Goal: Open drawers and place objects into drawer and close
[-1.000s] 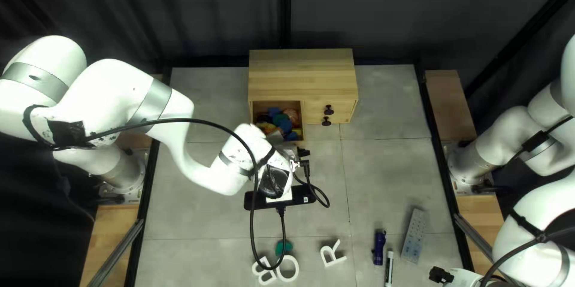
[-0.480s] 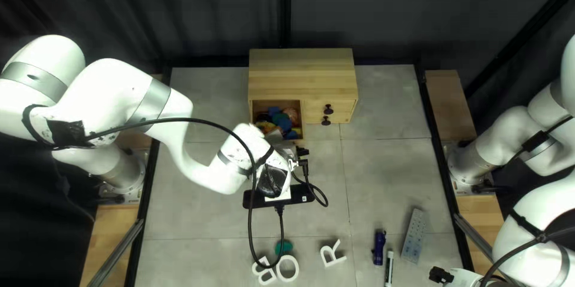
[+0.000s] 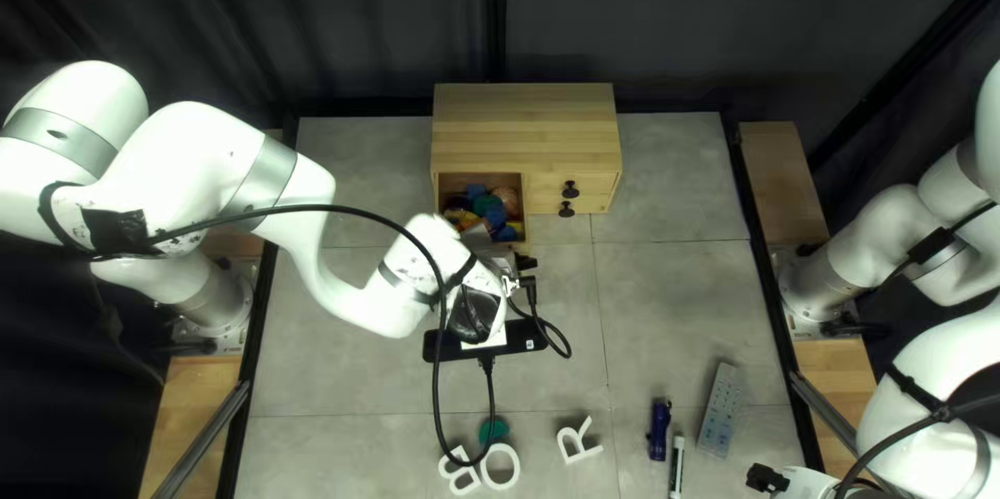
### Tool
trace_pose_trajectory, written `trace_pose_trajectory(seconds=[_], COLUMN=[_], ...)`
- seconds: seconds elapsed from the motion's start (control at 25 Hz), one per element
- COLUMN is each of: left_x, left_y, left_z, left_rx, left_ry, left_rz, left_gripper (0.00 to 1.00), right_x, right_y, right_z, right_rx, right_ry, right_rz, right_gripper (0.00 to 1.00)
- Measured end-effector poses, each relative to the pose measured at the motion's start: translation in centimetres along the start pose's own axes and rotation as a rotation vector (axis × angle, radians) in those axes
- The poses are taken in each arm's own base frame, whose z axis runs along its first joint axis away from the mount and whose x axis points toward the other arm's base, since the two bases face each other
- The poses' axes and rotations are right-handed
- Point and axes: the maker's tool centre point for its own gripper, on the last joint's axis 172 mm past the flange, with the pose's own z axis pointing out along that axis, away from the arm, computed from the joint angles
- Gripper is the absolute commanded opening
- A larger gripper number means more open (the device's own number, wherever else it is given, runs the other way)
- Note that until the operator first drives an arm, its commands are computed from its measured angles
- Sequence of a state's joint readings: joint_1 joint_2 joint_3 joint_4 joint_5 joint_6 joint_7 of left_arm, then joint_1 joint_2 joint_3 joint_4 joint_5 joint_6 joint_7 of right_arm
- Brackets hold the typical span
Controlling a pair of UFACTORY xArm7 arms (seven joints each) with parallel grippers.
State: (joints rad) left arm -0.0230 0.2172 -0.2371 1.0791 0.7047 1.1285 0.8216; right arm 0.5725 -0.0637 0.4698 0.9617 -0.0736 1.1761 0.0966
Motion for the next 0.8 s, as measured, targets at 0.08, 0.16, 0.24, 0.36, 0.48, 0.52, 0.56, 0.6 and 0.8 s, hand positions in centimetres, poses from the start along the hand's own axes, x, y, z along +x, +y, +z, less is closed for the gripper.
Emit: trace_pose_trajectory(seconds=[0.08, 0.16, 0.24, 0.36, 0.48, 0.52, 0.56, 0.6, 0.8], left_x=[0.2, 0.4, 0.6, 0.8, 0.8, 0.8, 0.8, 0.7, 0.3], left_y=[-0.2, -0.4, -0.6, -0.8, -0.8, -0.8, -0.8, -0.9, -2.1], left_z=[-0.1, -0.3, -0.6, -1.4, -2.3, -2.7, -2.9, -3.1, -3.0], left_rx=[0.001, 0.003, 0.005, 0.005, 0.006, 0.007, 0.008, 0.008, -0.005], left_ry=[0.001, 0.002, 0.003, 0.007, 0.014, 0.016, 0.018, 0.02, 0.03], left_rz=[0.001, 0.002, 0.005, 0.016, 0.03, 0.037, 0.042, 0.049, 0.07], left_gripper=[1.0, 1.0, 1.0, 1.0, 1.0, 1.0, 1.0, 1.0, 1.0], right_x=[0.0, 0.0, 0.0, 0.0, 0.0, 0.0, 0.0, 0.0, 0.0], right_y=[0.0, 0.0, 0.0, 0.0, 0.0, 0.0, 0.0, 0.0, 0.0], right_z=[0.0, 0.0, 0.0, 0.0, 0.0, 0.0, 0.0, 0.0, 0.0], right_rx=[0.0, 0.0, 0.0, 0.0, 0.0, 0.0, 0.0, 0.0, 0.0], right_ry=[0.0, 0.0, 0.0, 0.0, 0.0, 0.0, 0.0, 0.0, 0.0], right_rz=[0.0, 0.0, 0.0, 0.0, 0.0, 0.0, 0.0, 0.0, 0.0], right_gripper=[1.0, 1.0, 1.0, 1.0, 1.0, 1.0, 1.0, 1.0, 1.0])
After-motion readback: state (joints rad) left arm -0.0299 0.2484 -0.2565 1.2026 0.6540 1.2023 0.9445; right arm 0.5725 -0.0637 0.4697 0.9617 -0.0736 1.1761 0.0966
